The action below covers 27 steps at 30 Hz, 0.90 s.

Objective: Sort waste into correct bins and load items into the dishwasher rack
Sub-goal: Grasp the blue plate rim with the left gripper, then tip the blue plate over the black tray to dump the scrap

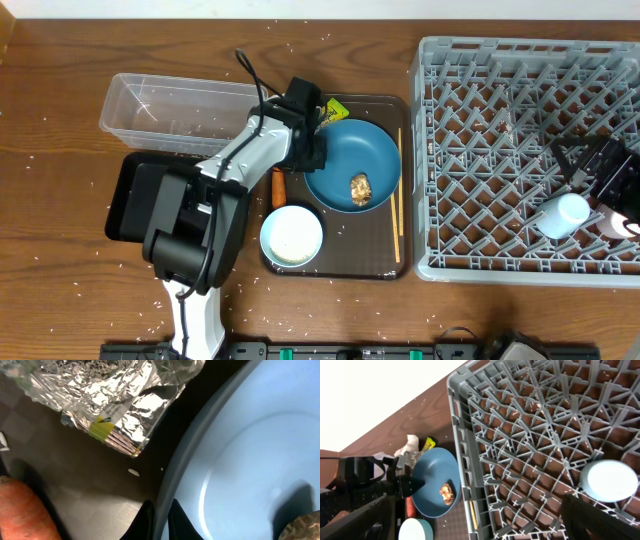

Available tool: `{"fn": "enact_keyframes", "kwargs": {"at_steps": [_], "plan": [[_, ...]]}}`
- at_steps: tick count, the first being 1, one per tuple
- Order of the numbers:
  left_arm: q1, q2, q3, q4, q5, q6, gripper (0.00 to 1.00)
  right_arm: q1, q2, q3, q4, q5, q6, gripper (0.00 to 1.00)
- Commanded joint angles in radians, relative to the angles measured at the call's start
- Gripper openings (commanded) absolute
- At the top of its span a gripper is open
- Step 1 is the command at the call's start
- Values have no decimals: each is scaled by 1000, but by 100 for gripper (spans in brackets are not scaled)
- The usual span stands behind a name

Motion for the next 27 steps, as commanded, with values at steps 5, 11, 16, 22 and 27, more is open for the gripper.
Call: {"fn": "enact_keyframes", "kwargs": {"at_steps": [5,11,16,22,27], "plan": [[7,-61,60,-129,-80,3,6,5,1,3,-7,16,-13,99],[38,-268,182,-332,-219,3,6,5,1,3,-10,16,-13,99],[104,-451,206,-523,-505,2,6,5,1,3,-10,17,-13,99],[241,-581,206,-761,-812,-87,6,5,1,3,-9,19,-13,99],[331,-589,199,-865,-945,-266,6,5,1,3,-8,19,-13,99]]}}
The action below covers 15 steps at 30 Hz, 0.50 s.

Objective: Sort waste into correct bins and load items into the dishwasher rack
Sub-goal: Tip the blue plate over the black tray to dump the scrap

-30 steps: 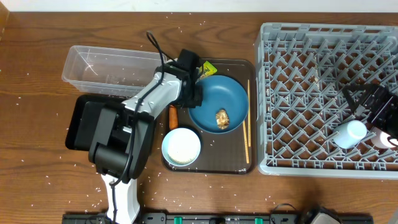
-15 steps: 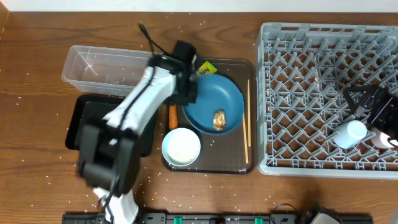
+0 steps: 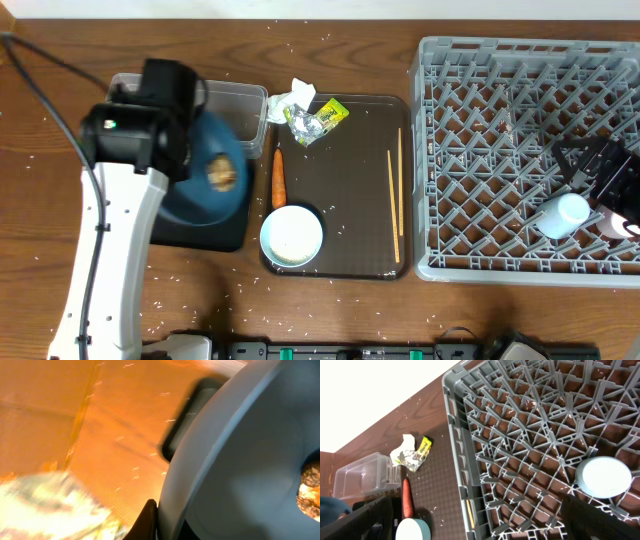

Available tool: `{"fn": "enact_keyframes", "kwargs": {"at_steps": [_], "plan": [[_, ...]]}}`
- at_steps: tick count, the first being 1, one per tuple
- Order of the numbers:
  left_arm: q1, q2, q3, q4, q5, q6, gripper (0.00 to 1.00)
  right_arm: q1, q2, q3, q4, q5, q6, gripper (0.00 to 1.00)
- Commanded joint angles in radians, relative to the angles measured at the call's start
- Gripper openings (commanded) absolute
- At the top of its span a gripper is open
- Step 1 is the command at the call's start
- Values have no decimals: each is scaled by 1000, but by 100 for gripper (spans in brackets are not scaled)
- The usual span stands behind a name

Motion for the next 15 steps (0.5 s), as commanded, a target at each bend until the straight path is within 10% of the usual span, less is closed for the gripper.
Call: {"fn": "enact_keyframes", "kwargs": {"at_steps": [1,15], "plan": [[29,11,-11,-37,-190,-175,6,5,0,3,0,0,-13,99],[-135,192,-36,-123,-428,-206,6,5,0,3,13,-1,-13,99]]}}
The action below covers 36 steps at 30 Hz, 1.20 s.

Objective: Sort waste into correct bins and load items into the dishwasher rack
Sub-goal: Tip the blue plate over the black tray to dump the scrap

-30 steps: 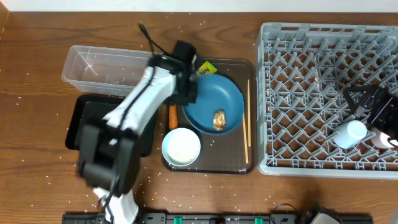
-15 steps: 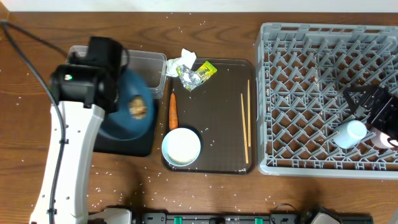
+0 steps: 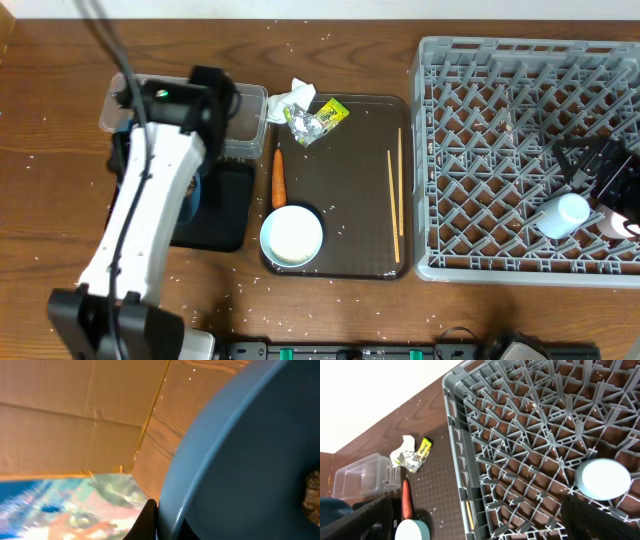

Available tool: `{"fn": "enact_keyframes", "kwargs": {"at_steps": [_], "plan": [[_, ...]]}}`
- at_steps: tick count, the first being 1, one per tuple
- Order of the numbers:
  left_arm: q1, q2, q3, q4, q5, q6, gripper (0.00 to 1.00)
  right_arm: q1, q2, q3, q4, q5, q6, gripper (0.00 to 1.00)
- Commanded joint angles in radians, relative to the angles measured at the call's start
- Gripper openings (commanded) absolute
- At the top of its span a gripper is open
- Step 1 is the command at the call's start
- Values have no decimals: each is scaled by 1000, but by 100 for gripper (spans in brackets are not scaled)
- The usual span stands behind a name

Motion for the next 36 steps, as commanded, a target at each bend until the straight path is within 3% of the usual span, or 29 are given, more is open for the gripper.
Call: {"fn": "enact_keyframes", "kwargs": {"at_steps": [1,3,7,12,14,21,25,33,36], "plan": [[-32,25,-8,-30,-25,-10,6,5,0,3,5,-1,-13,99],[-47,43,-19,-56,13,-10,6,5,0,3,2,0,-13,99],[-59,69,-39,-77,-154,-10,6,5,0,3,5,7,-13,99],[-59,68,-39,-77,-211,-28,6,5,0,3,9,6,-13,99],[-59,68,-39,-83,-297,-27,6,5,0,3,9,6,-13,99],[-61,68,-39,-107,-332,-28,6,5,0,3,9,6,-13,99],[-61,68,-39,-93,-233,-87,6,5,0,3,8,6,-13,99],[-142,-4,37,-49,-40,-87,6,5,0,3,21,6,-13,99],[-211,-49,91,48,110,-20,6,5,0,3,29,6,-13,99]]}}
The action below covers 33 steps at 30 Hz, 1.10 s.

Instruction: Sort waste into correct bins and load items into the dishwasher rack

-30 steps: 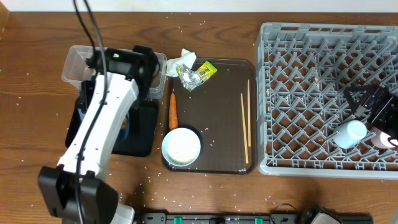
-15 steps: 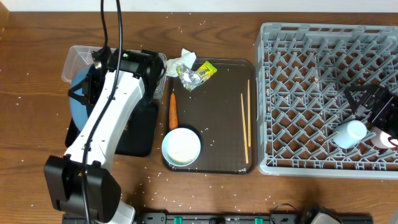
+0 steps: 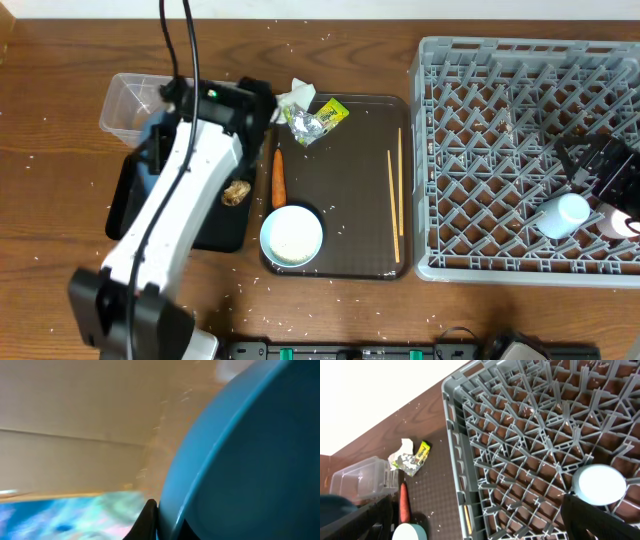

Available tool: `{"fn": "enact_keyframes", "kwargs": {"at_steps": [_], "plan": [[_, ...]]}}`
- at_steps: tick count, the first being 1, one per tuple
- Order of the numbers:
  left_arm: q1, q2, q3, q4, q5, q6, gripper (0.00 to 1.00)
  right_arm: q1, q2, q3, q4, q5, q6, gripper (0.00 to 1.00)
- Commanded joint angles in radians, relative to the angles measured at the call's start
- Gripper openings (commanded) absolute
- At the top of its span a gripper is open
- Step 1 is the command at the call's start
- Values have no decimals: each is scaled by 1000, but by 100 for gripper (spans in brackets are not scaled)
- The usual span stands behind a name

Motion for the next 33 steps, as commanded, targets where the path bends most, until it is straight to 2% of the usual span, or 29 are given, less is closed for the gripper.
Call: {"fn": "enact_keyframes", "kwargs": {"at_steps": [1,5,9,12,15,20,27,28,29,30,32,33], "plan": [[-78,-87,94,79,210,69,7,5,0,3,3,0,-13,99],[-146,-137,116,272,526,231,6,11,0,3,-3,-42,-17,98],[-169,-150,116,454,841,253,6,72,0,3,-15,-255,-155,93],[-170,-143,115,537,1023,253,6,151,0,3,-23,-340,-218,89],[-172,-142,115,581,1073,253,7,258,1,3,-23,-314,-224,87],[-196,-153,115,600,1136,253,6,432,26,3,2,-152,-218,84],[-256,-183,115,605,1160,254,6,587,112,3,73,80,-106,76],[-263,-188,115,606,1160,254,6,600,127,3,93,78,-105,70],[-267,-191,115,605,1160,254,6,613,141,3,112,79,-96,53],[-271,-194,115,605,1160,254,6,622,151,3,126,79,-85,43],[-271,-196,115,604,1160,257,6,634,164,3,148,79,-71,15],[-271,-197,115,602,1161,257,6,636,167,3,157,82,-72,7]]}}
